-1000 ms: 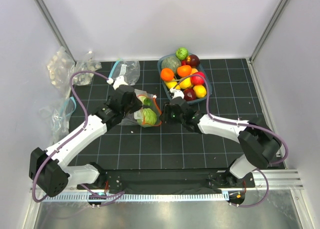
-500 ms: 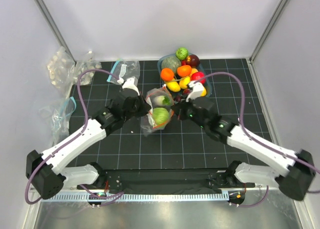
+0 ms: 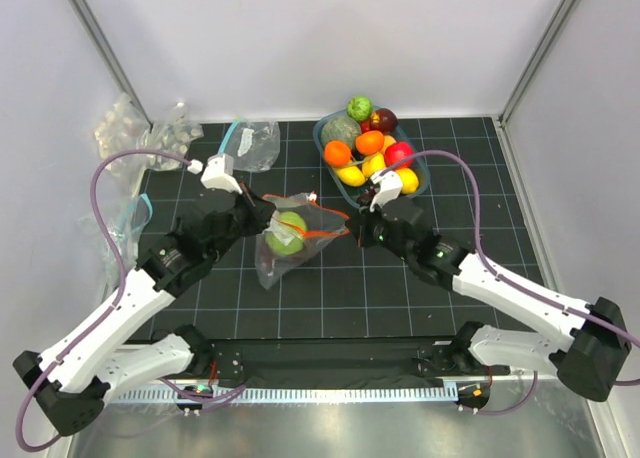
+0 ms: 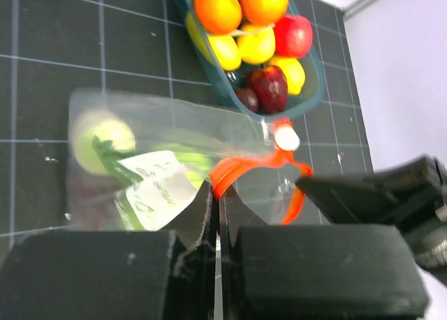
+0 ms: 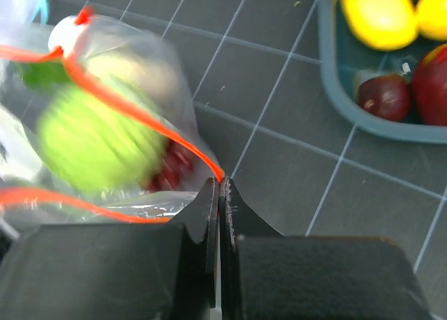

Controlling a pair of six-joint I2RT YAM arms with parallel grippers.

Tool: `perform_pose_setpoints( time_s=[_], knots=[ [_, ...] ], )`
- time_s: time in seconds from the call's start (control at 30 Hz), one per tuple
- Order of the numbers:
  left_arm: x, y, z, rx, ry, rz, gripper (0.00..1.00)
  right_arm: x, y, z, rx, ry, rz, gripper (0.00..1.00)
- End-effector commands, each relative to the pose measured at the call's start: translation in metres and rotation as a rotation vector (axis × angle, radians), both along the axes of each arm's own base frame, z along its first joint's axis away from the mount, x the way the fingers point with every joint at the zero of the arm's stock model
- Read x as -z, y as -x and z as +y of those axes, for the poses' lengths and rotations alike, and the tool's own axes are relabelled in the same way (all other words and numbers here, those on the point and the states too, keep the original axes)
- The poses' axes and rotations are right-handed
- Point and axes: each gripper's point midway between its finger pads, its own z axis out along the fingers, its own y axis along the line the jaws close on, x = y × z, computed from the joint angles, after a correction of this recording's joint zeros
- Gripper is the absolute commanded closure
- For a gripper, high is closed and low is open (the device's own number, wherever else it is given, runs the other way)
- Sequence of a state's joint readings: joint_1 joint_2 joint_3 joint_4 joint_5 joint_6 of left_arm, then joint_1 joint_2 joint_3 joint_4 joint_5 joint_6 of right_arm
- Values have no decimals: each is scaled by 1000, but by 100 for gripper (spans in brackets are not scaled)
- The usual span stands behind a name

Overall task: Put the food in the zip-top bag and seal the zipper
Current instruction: Adjust the zipper food storage bag at the center of the board.

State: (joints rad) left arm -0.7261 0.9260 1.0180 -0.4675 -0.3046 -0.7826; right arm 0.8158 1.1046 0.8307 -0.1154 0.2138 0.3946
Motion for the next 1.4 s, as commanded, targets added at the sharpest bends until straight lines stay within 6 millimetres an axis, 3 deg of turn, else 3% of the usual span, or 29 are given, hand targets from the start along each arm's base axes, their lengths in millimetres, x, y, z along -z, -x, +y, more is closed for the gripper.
perform_pose_setpoints(
  time_s=[0.0, 0.03, 0.1, 0.13, 0.17, 0.23, 0.33, 0.43, 0.57, 0.7, 0.73, 0.8, 0.83, 0.93, 1.03, 1.17, 1.27, 1.37],
  knots=[
    [-10, -6, 18, -102, 8, -38, 97, -52, 11, 3, -60, -124, -147, 99],
    [-3, -9, 12, -87, -4, -19, 96, -67, 18, -5, -62, -159, -185, 99],
    [7, -9, -5, -14, -18, 23, 98, -76, 22, -8, -67, -200, -234, 99],
    [24, -14, -17, 21, -51, 72, 99, -77, 23, -9, -67, -208, -240, 99],
    [22, -16, -27, 57, -51, 82, 100, -76, 23, -8, -74, -209, -237, 99],
    [41, -15, -49, 160, -77, 147, 100, -68, 25, 7, -132, -199, -203, 99],
    [42, -15, -61, 212, -79, 159, 100, -42, 15, 33, -176, -121, -92, 99],
    [37, -20, -47, 147, -99, 124, 100, -17, 8, 40, -150, -39, -26, 99],
    [21, -20, -15, 16, -110, 58, 100, -21, 12, 41, -160, -71, -43, 99],
    [-10, -12, 37, -175, -110, -33, 100, -28, 14, 29, -132, -86, -80, 99],
    [-10, -9, 43, -195, -103, -43, 100, -37, 11, 29, -120, -105, -109, 99],
    [-18, -7, 53, -239, -91, -83, 100, -33, 8, 28, -101, -94, -94, 99],
    [-16, -7, 53, -243, -96, -85, 100, -17, 5, 30, -96, -52, -51, 99],
    [-3, -15, 37, -199, -136, -55, 100, 8, -4, 36, -75, 41, 34, 91],
    [21, -28, 14, -141, -207, 14, 100, 14, -6, 43, -86, 44, 50, 69],
    [51, -39, -4, -106, -262, 92, 100, 19, -9, 41, -66, 39, 54, 53],
    [67, -45, -13, -92, -291, 131, 100, 17, -10, 38, -52, 46, 44, 50],
    [68, -47, -14, -95, -301, 133, 100, 8, -13, 23, -1, 74, 9, 48]
  ],
)
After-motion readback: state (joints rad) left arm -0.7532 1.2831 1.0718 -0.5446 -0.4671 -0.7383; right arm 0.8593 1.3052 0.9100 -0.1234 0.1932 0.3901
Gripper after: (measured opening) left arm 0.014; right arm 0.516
